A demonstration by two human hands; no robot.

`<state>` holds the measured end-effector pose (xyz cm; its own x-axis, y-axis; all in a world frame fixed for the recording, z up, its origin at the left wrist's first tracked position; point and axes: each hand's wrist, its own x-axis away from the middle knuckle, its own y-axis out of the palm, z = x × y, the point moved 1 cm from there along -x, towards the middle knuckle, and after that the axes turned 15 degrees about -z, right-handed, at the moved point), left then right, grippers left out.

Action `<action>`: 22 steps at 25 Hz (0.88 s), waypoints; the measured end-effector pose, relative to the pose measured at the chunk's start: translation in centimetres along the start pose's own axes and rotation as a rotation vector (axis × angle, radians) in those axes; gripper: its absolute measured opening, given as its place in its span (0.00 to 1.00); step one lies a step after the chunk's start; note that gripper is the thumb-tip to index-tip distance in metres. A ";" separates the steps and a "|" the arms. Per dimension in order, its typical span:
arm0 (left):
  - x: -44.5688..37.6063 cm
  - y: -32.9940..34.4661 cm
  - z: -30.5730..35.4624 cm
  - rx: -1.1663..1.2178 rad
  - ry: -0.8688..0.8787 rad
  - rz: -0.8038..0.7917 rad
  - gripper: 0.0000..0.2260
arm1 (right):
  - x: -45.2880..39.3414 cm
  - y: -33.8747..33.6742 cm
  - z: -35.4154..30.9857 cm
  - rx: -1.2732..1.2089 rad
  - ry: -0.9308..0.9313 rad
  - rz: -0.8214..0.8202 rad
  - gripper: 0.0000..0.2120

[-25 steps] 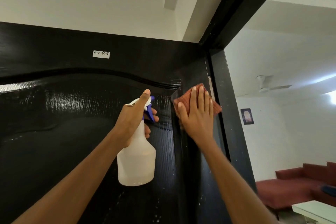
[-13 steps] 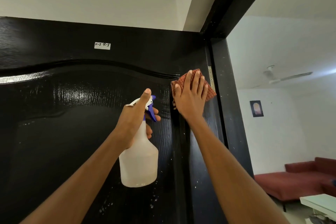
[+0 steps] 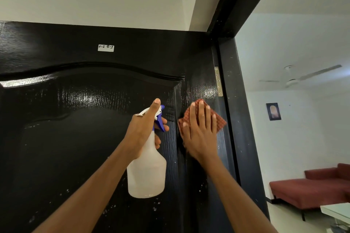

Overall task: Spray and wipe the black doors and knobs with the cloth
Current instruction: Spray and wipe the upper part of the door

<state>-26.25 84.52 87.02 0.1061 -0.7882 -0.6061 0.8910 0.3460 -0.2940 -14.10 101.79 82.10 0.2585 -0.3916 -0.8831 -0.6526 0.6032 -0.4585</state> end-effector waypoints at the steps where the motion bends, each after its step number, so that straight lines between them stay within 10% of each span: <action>1: -0.2 0.0 0.2 -0.003 0.001 0.009 0.29 | -2.0 -1.1 0.0 0.015 -0.004 -0.005 0.33; 8: -1.4 1.5 0.1 -0.010 -0.003 0.015 0.28 | -10.1 -5.6 0.5 -0.009 0.074 0.054 0.39; 17: 2.1 1.3 -4.1 0.000 -0.097 0.050 0.32 | 17.8 7.7 0.0 -0.005 0.032 0.034 0.32; 22: 3.5 1.1 -6.1 0.073 -0.166 0.054 0.32 | 12.7 5.6 1.1 0.018 0.011 -0.014 0.35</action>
<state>-27.60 85.22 80.07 0.2206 -0.8448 -0.4876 0.9111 0.3569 -0.2061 -13.67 100.93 68.21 0.2590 -0.4077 -0.8756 -0.6364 0.6099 -0.4722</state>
